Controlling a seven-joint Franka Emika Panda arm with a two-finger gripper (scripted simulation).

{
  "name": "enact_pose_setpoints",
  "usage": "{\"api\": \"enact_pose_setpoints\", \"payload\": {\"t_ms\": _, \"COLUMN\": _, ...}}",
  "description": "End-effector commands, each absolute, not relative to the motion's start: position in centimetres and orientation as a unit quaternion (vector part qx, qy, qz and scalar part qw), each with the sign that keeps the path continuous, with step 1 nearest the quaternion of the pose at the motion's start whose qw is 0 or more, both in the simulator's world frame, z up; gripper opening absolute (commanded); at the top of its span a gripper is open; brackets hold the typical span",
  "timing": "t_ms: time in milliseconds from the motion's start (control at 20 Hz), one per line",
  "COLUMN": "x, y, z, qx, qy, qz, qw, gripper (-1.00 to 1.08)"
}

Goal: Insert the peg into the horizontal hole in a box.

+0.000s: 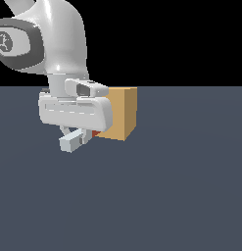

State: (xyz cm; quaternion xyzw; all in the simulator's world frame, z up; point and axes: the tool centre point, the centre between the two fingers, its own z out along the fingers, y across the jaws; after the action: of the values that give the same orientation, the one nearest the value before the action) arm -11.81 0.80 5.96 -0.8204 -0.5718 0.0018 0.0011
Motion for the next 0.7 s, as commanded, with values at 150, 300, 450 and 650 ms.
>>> {"api": "enact_pose_setpoints", "payload": {"t_ms": 150, "x": -11.5, "y": 1.7, "z": 6.0, "qx": -0.820, "qy": -0.572, "qz": 0.001, "qw": 0.001, "gripper": -1.00}}
{"api": "enact_pose_setpoints", "payload": {"t_ms": 300, "x": -11.0, "y": 3.0, "z": 6.0, "qx": -0.820, "qy": -0.572, "qz": 0.001, "qw": 0.001, "gripper": -1.00}}
{"api": "enact_pose_setpoints", "payload": {"t_ms": 450, "x": -10.3, "y": 5.0, "z": 6.1, "qx": -0.820, "qy": -0.572, "qz": 0.000, "qw": 0.000, "gripper": -1.00}}
{"api": "enact_pose_setpoints", "payload": {"t_ms": 650, "x": -9.2, "y": 7.8, "z": 6.1, "qx": -0.820, "qy": -0.572, "qz": 0.000, "qw": 0.000, "gripper": -1.00}}
